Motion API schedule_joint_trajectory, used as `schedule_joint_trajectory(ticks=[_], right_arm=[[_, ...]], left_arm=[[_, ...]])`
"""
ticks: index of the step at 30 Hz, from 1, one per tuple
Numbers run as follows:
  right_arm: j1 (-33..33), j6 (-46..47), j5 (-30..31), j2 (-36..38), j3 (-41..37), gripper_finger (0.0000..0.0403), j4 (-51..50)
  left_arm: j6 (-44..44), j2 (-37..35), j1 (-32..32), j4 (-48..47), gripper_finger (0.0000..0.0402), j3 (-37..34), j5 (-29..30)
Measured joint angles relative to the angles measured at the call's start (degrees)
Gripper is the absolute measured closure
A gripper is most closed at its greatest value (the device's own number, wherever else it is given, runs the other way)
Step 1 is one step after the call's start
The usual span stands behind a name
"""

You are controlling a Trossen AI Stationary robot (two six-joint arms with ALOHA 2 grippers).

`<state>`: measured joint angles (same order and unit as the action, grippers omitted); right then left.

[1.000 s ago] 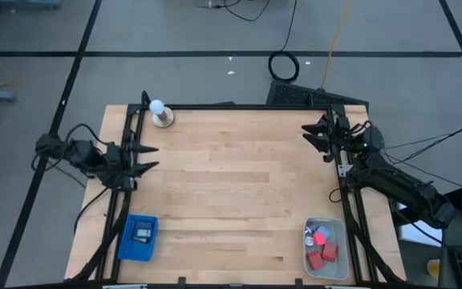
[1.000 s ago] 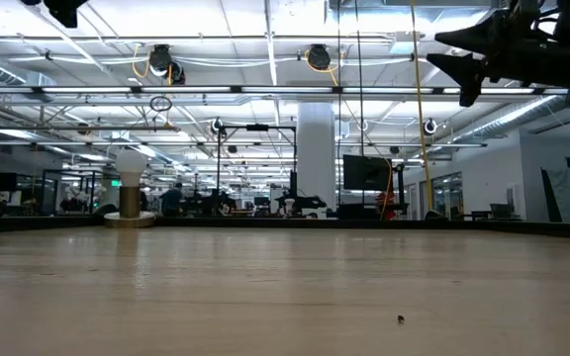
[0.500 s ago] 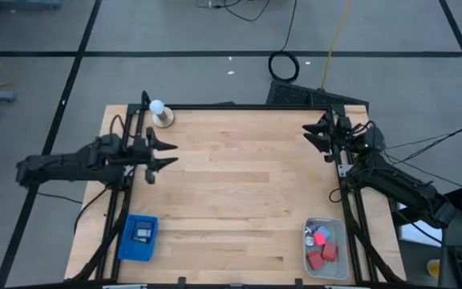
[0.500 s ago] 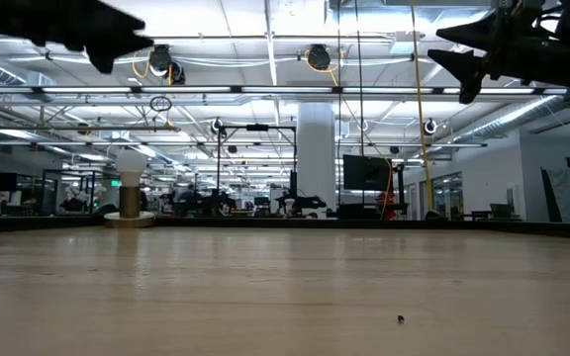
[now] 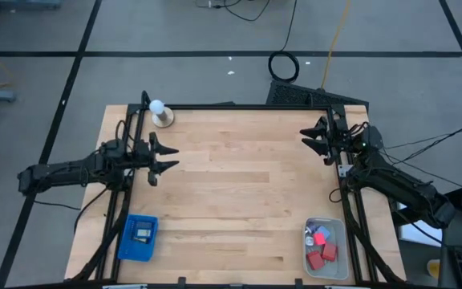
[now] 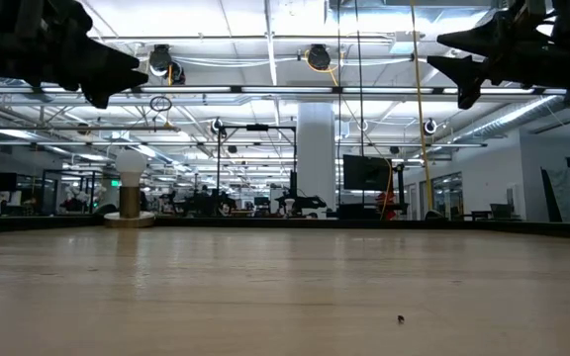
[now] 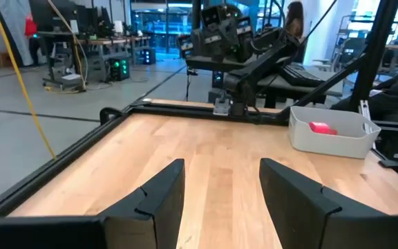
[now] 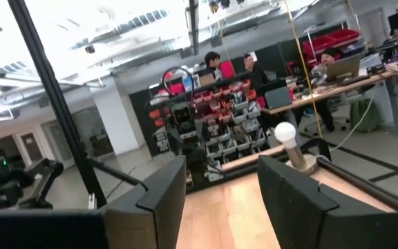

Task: Pick & Place Office items
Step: Return to Home Position

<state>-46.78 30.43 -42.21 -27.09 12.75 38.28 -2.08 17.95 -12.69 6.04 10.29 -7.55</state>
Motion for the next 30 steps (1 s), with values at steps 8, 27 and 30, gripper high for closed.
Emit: schedule_joint_trajectory(ticks=[8, 27, 30], right_arm=[[0.0, -7.05, -1.62, 0.04, 0.0, 0.0229, -1.79], [-5.48, -3.58, -6.06, 2.14, -11.1, 0.0229, 14.69], [-6.03, 0.78, -7.84, 3.22, -11.69, 0.0229, 16.59]], left_arm=[[0.32, -4.91, 0.02, -6.59, 0.0215, -0.07, -0.02], [-1.1, -17.63, 3.97, -20.33, 0.0215, -0.07, -0.46], [-1.12, -17.59, 5.14, -20.49, 0.0215, -0.09, -0.48]])
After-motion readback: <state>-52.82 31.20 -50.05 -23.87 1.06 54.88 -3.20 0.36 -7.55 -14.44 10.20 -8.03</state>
